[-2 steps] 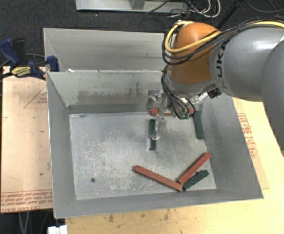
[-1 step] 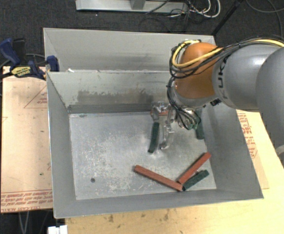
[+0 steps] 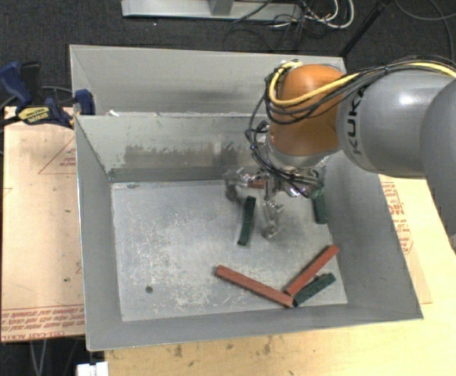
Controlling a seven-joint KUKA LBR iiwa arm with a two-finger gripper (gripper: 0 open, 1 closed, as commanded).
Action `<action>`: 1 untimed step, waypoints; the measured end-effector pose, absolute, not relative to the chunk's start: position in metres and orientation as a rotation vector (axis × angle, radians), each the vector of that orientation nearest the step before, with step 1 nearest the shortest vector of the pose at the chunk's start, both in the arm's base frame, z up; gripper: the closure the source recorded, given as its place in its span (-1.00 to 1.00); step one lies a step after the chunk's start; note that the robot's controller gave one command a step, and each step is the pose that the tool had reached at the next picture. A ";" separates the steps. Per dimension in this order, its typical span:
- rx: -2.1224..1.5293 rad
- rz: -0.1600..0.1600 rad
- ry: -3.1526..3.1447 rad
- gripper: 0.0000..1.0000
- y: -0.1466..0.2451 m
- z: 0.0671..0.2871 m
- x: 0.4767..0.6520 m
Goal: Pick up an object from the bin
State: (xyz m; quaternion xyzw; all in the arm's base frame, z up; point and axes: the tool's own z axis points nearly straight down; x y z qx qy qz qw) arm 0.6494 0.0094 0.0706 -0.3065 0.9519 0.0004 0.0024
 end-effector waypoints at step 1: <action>-0.959 0.001 2.988 1.00 0.008 0.071 0.650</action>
Offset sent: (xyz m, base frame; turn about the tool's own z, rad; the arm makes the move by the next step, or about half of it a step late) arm 0.0000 0.0000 0.0000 0.0000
